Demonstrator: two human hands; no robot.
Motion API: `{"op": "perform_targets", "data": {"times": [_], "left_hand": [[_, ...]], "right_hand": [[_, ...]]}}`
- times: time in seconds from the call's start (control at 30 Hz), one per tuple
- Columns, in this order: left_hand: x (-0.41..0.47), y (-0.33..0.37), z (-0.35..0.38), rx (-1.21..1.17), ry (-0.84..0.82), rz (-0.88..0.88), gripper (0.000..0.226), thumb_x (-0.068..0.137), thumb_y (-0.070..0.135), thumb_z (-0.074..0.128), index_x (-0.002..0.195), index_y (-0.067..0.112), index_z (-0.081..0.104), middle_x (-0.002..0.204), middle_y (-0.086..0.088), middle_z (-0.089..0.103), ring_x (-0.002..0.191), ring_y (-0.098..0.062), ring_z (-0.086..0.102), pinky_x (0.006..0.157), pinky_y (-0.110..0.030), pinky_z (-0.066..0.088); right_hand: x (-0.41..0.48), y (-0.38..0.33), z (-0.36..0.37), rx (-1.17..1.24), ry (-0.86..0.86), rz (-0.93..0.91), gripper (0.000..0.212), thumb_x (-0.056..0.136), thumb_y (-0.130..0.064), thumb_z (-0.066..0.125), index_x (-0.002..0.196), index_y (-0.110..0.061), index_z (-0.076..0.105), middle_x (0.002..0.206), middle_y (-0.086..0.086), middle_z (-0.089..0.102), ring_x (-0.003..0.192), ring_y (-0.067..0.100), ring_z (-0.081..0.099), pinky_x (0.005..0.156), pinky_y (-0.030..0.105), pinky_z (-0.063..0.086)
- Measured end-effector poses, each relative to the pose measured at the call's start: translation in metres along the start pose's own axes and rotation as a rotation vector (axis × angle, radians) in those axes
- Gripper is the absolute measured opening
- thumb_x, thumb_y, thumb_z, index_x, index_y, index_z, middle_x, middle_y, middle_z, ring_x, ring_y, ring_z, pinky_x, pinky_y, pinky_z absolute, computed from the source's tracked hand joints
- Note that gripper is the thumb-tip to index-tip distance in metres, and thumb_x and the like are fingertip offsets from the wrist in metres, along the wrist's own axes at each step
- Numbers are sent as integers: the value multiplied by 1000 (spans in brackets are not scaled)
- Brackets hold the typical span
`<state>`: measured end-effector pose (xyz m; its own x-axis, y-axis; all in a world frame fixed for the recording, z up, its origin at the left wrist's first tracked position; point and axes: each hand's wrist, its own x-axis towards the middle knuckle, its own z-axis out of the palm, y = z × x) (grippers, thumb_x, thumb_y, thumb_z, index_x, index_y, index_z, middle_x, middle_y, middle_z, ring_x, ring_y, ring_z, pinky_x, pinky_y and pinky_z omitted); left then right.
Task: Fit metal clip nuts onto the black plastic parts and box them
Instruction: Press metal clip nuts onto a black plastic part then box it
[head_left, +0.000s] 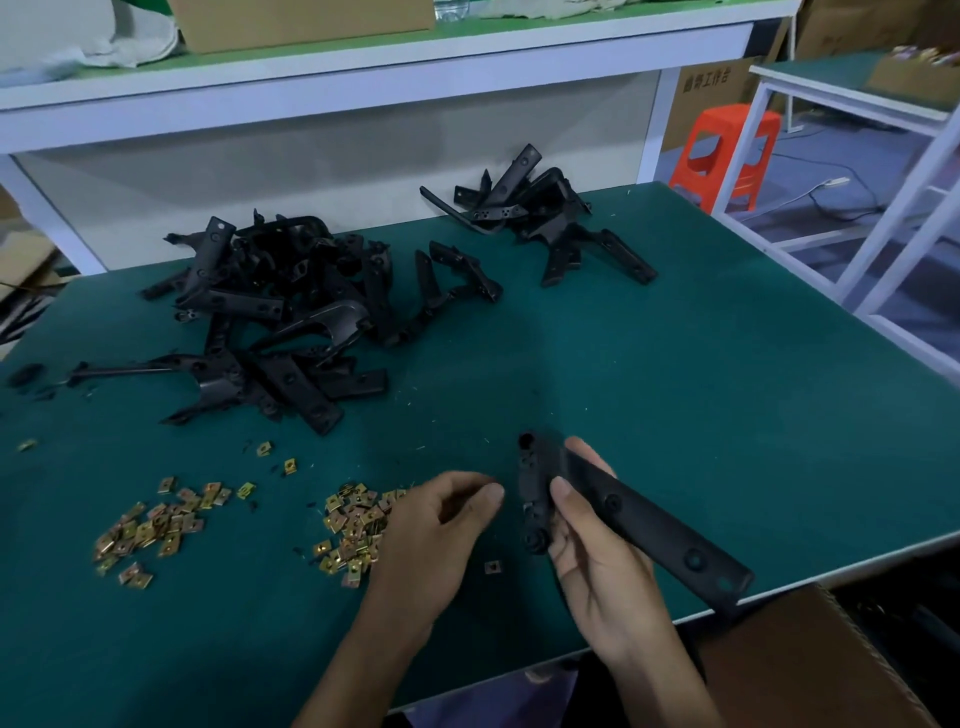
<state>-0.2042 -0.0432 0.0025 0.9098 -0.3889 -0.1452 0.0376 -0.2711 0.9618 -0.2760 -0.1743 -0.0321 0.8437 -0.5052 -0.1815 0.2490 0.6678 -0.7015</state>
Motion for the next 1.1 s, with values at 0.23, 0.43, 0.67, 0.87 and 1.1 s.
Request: {"op": "perform_targets", "data": {"times": [0.23, 0.43, 0.67, 0.87, 1.1], "left_hand": [[-21, 3, 7, -423, -49, -164, 13, 93, 12, 66, 85, 18, 73, 78, -4, 68, 68, -10, 60, 60, -21, 51], [-25, -1, 6, -438, -64, -155, 23, 91, -3, 65, 88, 17, 76, 88, -8, 72, 77, -14, 64, 70, -26, 55], [-23, 0, 7, -502, -60, -188, 20, 86, 0, 70, 83, 17, 79, 84, -11, 73, 74, -16, 66, 67, -23, 56], [-20, -1, 6, -503, -75, -217, 20, 85, 2, 73, 81, 20, 79, 84, -10, 73, 72, -16, 67, 65, -24, 55], [-19, 5, -4, -562, -210, -244, 45, 64, 13, 79, 107, 7, 69, 77, -10, 69, 67, -14, 63, 57, -22, 51]], "right_hand": [[0, 2, 1, 84, -92, 212, 29, 91, -19, 61, 110, -5, 78, 118, 23, 72, 107, 27, 73, 84, 31, 59], [2, 0, 1, 69, -86, 218, 29, 90, -21, 60, 106, -10, 80, 114, 18, 74, 102, 22, 74, 83, 29, 60], [0, 2, -3, 23, -126, 230, 27, 88, -16, 59, 103, -9, 81, 107, 16, 76, 97, 21, 74, 83, 30, 60], [0, 2, -3, -5, -139, 240, 31, 88, -15, 62, 112, -2, 76, 117, 21, 72, 104, 24, 72, 87, 32, 59], [-2, 4, -4, -56, -203, 247, 34, 87, -22, 71, 116, -6, 75, 122, 23, 70, 107, 28, 71, 81, 35, 60]]}}
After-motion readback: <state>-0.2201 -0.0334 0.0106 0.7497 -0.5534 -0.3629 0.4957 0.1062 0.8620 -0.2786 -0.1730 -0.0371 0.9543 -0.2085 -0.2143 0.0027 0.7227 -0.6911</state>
